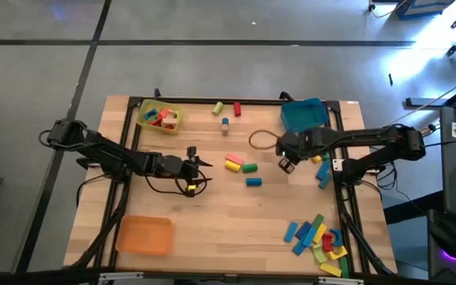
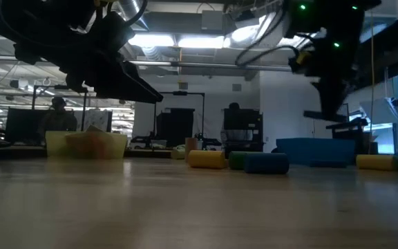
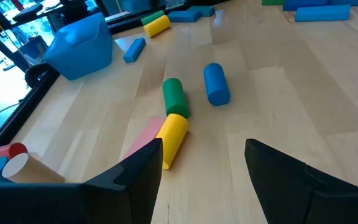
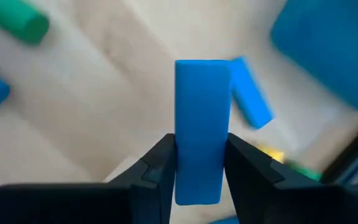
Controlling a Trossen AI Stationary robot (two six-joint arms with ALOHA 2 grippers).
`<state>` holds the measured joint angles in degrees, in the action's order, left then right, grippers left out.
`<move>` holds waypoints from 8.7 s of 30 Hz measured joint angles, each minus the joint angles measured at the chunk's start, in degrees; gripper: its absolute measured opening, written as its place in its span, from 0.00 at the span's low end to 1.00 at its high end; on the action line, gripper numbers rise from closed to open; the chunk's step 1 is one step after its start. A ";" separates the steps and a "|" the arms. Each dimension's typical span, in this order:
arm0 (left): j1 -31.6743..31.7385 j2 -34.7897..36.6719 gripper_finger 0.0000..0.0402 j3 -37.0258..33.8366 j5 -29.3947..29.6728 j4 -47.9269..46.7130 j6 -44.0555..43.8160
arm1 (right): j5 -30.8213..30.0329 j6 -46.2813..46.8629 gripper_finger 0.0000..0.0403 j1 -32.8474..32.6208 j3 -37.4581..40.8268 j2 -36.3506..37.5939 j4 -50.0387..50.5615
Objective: Sort blocks by size
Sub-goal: Put the blue rectangular block into the blue bin, then put the yellow cylindrical block into the light orange bin
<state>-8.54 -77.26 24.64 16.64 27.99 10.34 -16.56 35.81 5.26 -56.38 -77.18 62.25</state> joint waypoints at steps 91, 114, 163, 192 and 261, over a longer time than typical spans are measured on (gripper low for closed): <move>-0.11 -0.04 0.53 0.00 0.00 -0.43 -2.41 | 7.08 -31.11 0.56 21.00 7.77 0.69 -10.12; -0.11 -0.04 0.53 0.00 0.02 -0.53 -2.91 | 7.55 -31.54 0.56 27.56 21.17 -2.52 -30.05; -0.11 -0.03 0.53 -0.01 0.00 -0.53 -3.05 | 11.63 -24.14 0.23 24.00 14.14 1.50 -17.78; -0.11 -0.04 0.53 0.00 0.00 -0.42 -3.07 | 8.64 -25.18 0.27 23.95 22.95 -2.70 -33.07; -0.11 -0.04 0.53 -0.02 0.00 -0.39 -3.27 | 5.31 -21.24 0.59 40.70 0.28 -8.52 -22.75</move>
<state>-8.64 -77.30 24.63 16.64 27.59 7.07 -11.25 14.57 45.96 -56.11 -85.70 39.50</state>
